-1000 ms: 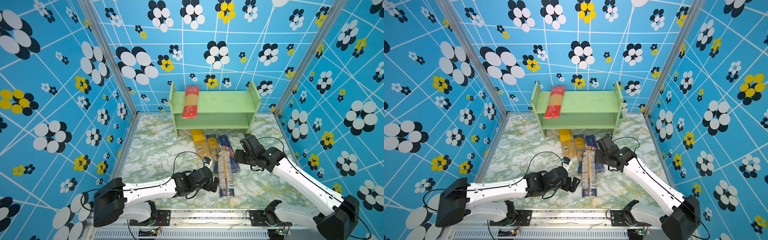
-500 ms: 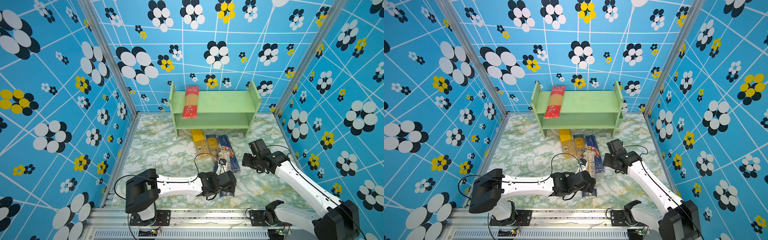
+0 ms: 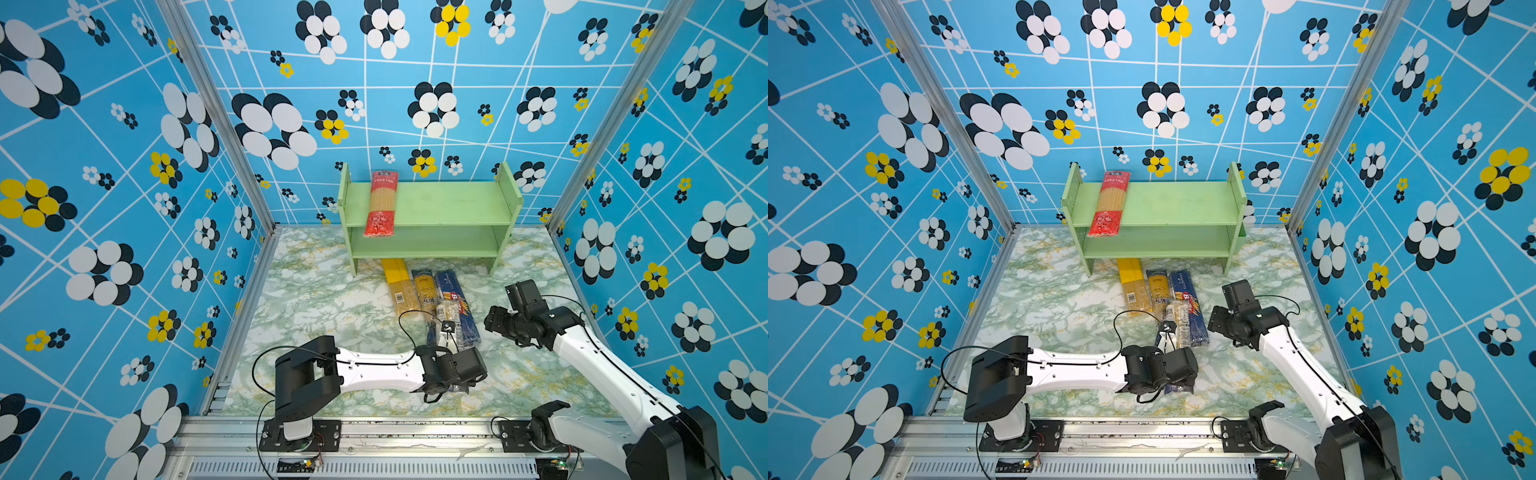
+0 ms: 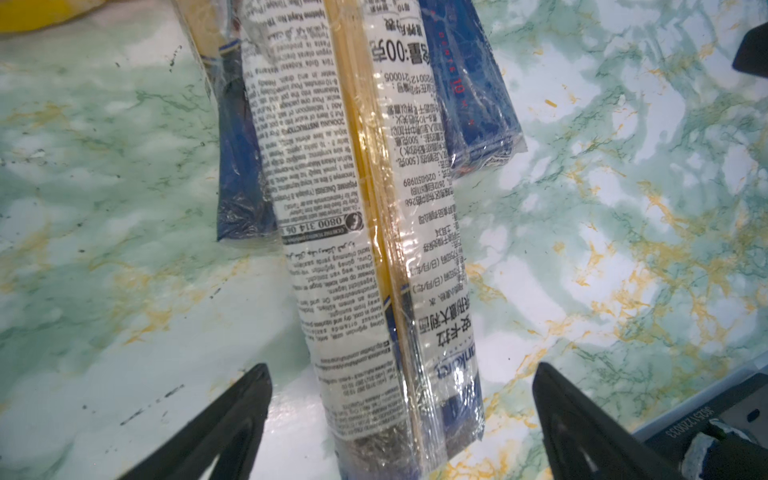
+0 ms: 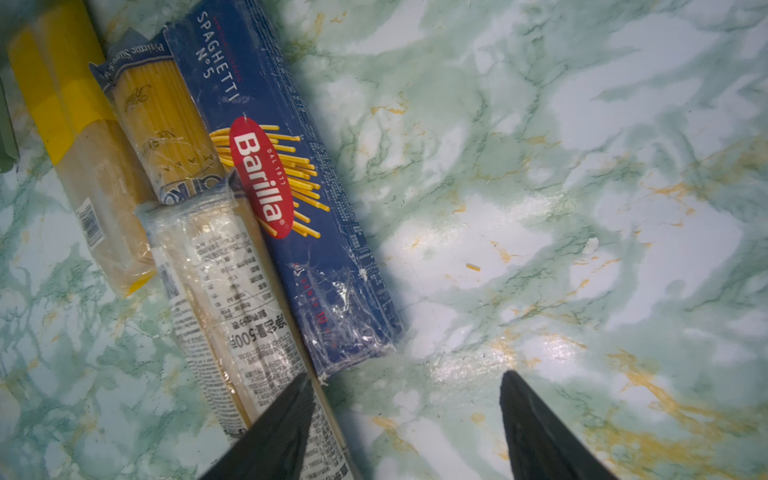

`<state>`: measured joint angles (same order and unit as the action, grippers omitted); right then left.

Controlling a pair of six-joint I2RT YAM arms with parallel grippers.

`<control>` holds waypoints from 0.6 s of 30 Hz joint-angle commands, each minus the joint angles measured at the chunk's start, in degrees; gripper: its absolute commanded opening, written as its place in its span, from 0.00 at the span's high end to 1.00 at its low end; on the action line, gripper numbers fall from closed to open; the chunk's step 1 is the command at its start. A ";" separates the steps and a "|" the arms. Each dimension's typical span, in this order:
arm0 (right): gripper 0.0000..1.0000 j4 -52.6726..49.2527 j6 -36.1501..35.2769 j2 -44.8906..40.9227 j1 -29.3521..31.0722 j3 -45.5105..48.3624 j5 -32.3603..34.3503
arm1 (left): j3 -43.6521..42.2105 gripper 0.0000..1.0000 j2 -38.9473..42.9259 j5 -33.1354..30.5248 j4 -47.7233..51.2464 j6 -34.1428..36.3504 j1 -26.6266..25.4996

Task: Place and organize the pasta boxes and bags onto the shelf
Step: 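Lower the left gripper and close it around the white-labelled clear bag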

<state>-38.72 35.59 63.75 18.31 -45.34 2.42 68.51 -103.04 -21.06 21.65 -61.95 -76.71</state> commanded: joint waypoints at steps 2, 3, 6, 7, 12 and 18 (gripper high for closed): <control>0.26 0.87 -0.26 -0.54 -0.97 1.32 -1.36 | 3.00 0.01 -2.91 -1.21 3.50 -2.80 -0.71; 0.26 0.92 -0.40 -0.68 -1.10 1.41 -1.53 | 3.55 0.01 -3.75 -1.43 3.87 -2.91 -0.80; 0.26 0.52 -0.65 -1.24 -1.47 1.58 -1.59 | 4.60 0.01 -4.98 -1.41 4.54 -3.24 -0.81; 0.26 0.48 -0.64 -1.42 -1.70 1.60 -1.62 | 4.70 0.01 -5.37 -1.21 4.84 -3.43 -0.81; 0.26 0.72 -0.61 -1.69 -2.04 1.67 -1.71 | 5.05 0.01 -7.42 0.26 5.13 -4.23 -0.90; 0.25 0.82 -0.62 -1.87 -2.22 2.15 -1.63 | 5.12 0.01 -9.31 0.99 5.38 -4.84 -0.89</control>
<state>-38.26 35.38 62.72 16.56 -44.21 1.08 72.20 -110.93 -20.38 24.86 -65.65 -77.25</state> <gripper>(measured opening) 0.745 0.992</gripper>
